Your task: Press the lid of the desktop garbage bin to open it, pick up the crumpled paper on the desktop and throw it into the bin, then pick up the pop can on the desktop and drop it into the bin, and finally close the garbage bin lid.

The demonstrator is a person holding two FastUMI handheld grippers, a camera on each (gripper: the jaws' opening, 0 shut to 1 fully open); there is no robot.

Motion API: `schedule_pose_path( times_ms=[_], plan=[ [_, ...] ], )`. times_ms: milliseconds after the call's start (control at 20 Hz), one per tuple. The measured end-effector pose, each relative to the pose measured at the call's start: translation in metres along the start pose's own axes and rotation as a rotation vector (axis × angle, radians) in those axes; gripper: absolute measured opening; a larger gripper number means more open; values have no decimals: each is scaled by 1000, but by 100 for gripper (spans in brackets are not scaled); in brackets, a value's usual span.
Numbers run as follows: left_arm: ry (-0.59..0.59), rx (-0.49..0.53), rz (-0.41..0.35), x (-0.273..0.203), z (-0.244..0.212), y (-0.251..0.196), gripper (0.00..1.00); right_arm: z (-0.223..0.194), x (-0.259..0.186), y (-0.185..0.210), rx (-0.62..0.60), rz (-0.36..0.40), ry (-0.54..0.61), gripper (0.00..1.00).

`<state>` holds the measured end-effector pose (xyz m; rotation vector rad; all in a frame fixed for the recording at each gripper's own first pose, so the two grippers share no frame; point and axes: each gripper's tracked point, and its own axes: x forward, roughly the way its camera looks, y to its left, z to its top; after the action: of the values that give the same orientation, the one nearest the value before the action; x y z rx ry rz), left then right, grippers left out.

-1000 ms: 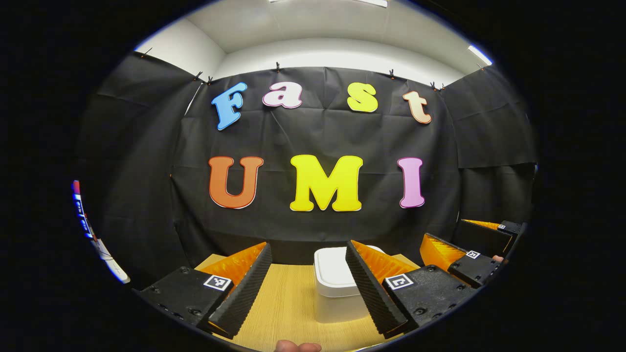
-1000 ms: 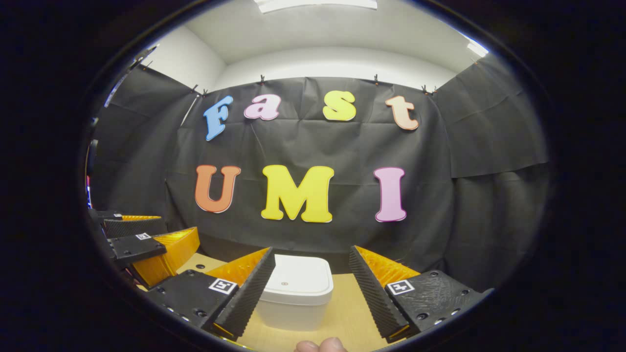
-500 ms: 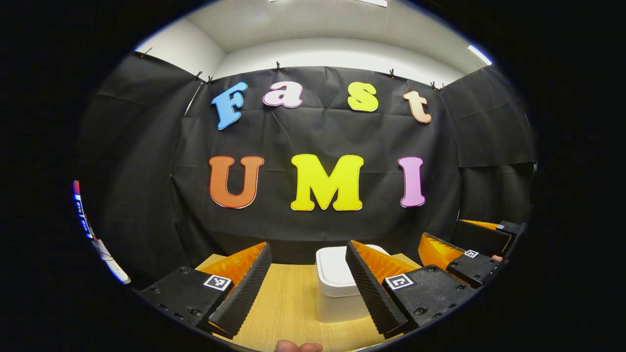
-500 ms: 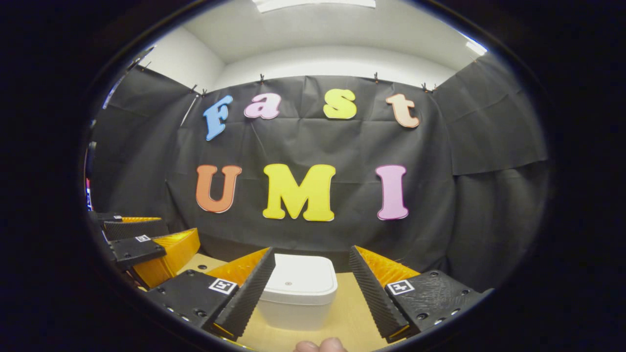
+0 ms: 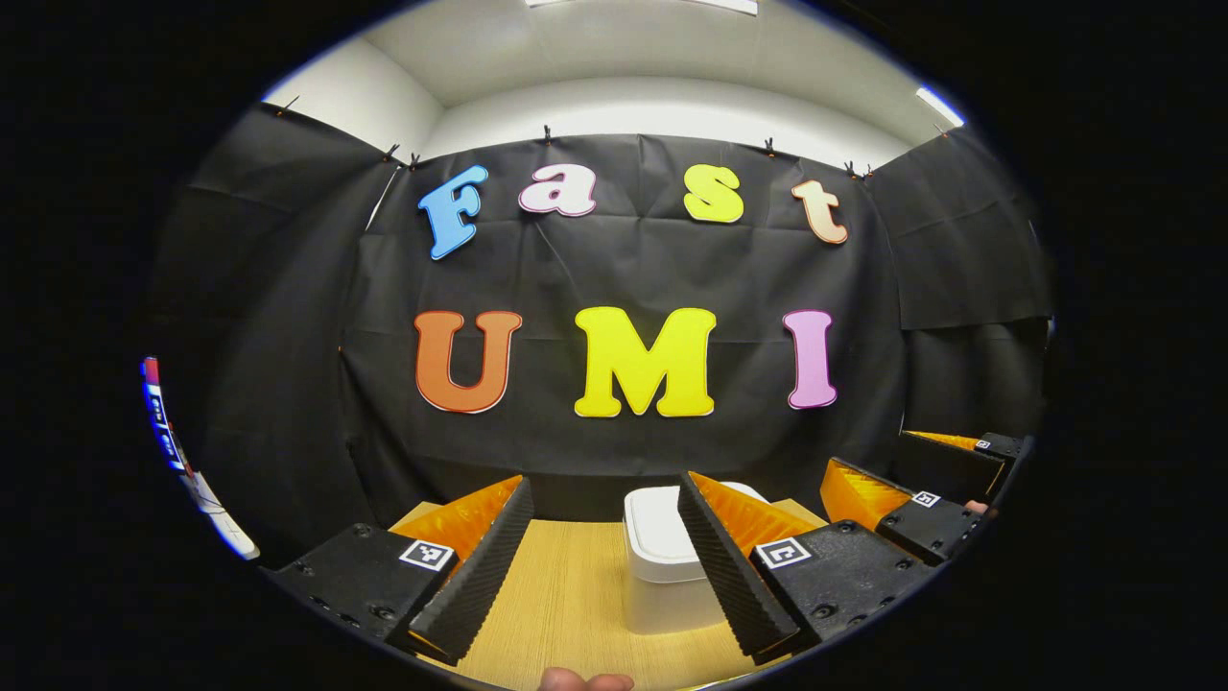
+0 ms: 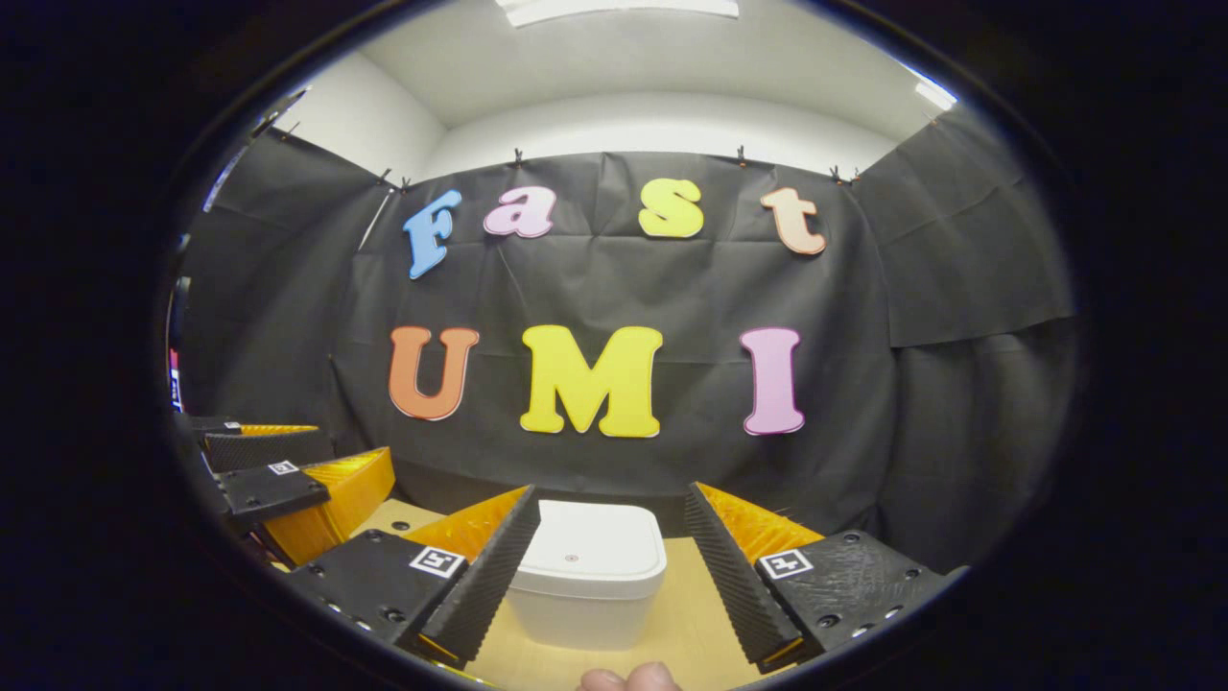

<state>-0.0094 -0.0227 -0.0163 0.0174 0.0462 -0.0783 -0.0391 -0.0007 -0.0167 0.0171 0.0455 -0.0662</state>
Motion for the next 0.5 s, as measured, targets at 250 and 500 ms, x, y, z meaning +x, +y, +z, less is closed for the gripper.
schedule_pose_path(
  times_ms=[250,500],
  plan=[
    [-7,3,14,-2,2,3,98,1,0,1,2,4,-4,93],
    [-12,2,21,-2,3,2,98,1,0,0,5,8,-9,95]
  ],
)
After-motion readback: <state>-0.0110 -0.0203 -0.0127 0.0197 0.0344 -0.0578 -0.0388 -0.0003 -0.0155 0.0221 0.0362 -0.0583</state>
